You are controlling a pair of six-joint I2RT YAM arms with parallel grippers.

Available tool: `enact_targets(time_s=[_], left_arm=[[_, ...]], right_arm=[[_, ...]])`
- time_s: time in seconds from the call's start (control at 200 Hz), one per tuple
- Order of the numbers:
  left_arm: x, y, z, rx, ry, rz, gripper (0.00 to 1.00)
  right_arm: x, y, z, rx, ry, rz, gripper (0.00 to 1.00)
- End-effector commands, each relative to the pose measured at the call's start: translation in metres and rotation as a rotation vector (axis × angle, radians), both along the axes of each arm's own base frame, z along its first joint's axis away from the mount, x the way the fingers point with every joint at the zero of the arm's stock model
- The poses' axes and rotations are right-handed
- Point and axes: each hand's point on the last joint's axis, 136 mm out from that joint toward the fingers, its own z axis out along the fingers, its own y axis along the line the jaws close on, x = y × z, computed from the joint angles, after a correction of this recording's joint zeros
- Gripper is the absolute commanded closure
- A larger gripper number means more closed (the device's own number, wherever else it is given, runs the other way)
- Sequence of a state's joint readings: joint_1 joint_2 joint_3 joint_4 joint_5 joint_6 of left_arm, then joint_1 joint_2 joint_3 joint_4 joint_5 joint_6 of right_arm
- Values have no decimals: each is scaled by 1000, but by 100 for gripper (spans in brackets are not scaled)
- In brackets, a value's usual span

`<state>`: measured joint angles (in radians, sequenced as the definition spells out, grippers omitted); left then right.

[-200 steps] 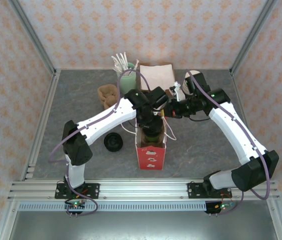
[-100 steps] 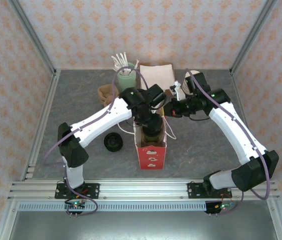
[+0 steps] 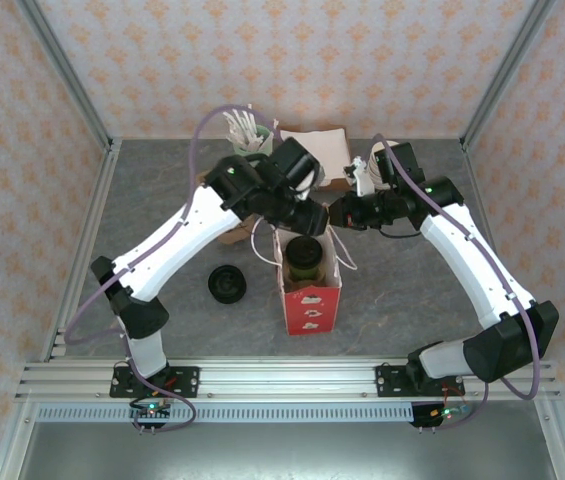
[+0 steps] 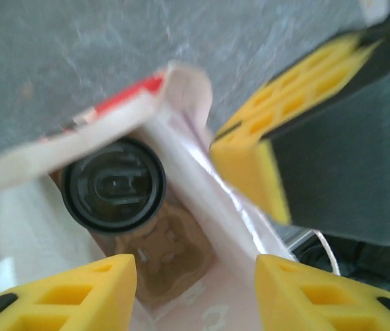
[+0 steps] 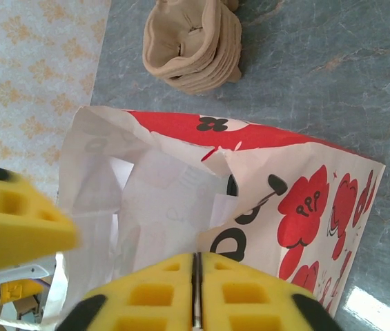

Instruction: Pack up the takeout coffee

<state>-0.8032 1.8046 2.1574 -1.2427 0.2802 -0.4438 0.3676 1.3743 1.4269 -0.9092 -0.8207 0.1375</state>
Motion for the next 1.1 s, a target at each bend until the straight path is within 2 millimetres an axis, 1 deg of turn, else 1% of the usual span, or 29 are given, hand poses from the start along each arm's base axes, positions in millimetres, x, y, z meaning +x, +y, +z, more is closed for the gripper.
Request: enact_targets(time_s=[0.0, 0.085, 0.13, 0.19, 0.245, 0.315, 0.375, 0.44, 0.51, 0.576, 0.616, 0.716, 0.816, 0.841, 0.851, 0.891, 1.096], left_arm=[[20, 18, 25, -10, -61, 68, 51], [34, 29, 43, -35, -107, 126, 51], [42, 40, 50, -30, -131, 174, 51], [53, 53, 56, -31, -156, 227, 52], [63, 70, 60, -1, -189, 293, 51], [74, 85, 63, -2, -218, 342, 51], [87, 103, 67, 24, -262, 410, 50], [99, 118, 68, 28, -280, 463, 49], [114, 135, 66, 41, -298, 528, 48], [130, 139, 64, 23, -319, 544, 45], [139, 148, 60, 37, -321, 575, 43], [159, 160, 50, 55, -323, 617, 43], [182, 167, 43, 57, -343, 642, 42], [184, 168, 46, 47, -349, 646, 42], [190, 167, 37, 57, -334, 646, 42], [199, 169, 31, 60, -324, 657, 42], [240, 182, 15, 38, -322, 712, 43]], right_arm=[[16, -4, 11, -17, -71, -38, 81], [21, -6, 13, -31, -86, -51, 69], [25, -8, 16, -40, -97, -62, 62], [29, -9, 21, -46, -113, -75, 57], [33, -10, 25, -41, -125, -92, 54], [40, -14, 34, -33, -143, -125, 52], [45, -16, 40, -23, -158, -144, 50], [49, -18, 46, -20, -171, -157, 48], [51, -20, 50, -23, -180, -165, 48], [52, -21, 53, -21, -191, -169, 47], [52, -22, 54, -21, -195, -172, 47], [54, -25, 61, -25, -212, -188, 47], [53, -26, 62, -24, -215, -192, 47], [53, -26, 62, -24, -216, -193, 47], [53, -26, 62, -24, -214, -195, 47], [53, -26, 63, -21, -217, -199, 47], [52, -28, 63, -10, -236, -218, 48]])
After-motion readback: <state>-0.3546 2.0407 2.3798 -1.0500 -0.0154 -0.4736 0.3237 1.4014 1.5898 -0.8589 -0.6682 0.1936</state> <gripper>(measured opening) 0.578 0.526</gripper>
